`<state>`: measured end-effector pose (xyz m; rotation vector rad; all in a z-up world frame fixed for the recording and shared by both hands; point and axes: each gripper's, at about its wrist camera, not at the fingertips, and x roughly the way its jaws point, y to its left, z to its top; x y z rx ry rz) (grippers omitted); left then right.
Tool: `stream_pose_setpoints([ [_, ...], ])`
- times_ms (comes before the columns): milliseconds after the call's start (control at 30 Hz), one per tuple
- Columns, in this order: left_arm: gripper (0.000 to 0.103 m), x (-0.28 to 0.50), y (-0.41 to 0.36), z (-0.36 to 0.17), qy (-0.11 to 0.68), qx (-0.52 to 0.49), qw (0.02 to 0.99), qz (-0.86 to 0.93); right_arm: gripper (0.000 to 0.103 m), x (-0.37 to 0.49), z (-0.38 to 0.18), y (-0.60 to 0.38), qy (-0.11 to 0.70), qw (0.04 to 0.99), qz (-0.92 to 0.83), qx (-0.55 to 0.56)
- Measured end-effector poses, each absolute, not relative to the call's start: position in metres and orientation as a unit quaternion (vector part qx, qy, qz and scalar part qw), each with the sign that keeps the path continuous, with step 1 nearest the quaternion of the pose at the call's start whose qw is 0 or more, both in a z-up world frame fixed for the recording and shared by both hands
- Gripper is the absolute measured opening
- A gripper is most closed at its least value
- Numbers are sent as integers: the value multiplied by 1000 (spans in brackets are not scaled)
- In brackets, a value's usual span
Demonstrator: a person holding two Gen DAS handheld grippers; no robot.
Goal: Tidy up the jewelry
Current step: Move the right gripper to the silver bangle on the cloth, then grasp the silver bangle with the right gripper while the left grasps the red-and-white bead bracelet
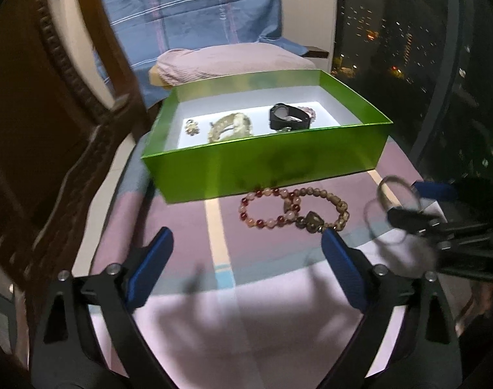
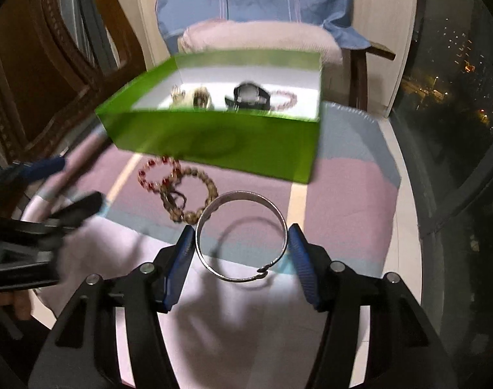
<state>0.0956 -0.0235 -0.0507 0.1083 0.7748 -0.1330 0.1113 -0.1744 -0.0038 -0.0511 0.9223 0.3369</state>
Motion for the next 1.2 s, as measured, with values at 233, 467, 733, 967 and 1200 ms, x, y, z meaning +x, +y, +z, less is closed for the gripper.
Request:
stream_pose_setpoints([
  [233,66,125,-42,-74,401,117,905,-78,58,114,-6,-181,452,877,164,-17],
  [467,61,138,-60,-93,410,192,883,-122,58,115,-6,-188,451,877,164,-7],
  [733,10,154,-56,-94,438,128,870,-185,58,117,-7,-183,453,876,168,-10],
  [967,7,125,-56,-63,412,107,881,-204,58,117,-3,-188,446,880,165,-6],
  [1200,8,77,-19,5,357,3,920,-160,58,106,19,-187,413,892,182,8],
])
